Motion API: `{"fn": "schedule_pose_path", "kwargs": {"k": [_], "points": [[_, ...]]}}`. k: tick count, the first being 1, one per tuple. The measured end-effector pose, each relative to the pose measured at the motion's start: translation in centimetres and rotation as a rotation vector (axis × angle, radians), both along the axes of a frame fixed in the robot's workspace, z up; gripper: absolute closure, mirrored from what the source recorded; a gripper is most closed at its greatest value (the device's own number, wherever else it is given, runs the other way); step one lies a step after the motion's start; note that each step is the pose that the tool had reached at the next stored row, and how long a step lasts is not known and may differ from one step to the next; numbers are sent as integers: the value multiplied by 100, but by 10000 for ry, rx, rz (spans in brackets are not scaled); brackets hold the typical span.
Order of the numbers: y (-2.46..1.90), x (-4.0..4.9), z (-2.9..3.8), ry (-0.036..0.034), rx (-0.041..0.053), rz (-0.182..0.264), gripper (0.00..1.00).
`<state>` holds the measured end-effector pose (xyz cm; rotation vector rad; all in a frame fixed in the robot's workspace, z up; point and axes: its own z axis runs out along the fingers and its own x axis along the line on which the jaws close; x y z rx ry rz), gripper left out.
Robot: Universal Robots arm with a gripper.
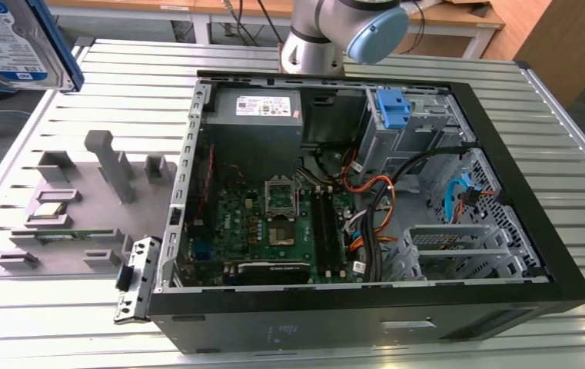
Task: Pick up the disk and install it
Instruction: 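Pick up the disk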
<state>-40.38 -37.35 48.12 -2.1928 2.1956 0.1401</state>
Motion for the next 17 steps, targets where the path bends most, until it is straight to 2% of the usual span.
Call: {"fn": "schedule_pose_path", "kwargs": {"k": [17], "points": [[0, 79, 0, 0, 0, 0, 65]]}}
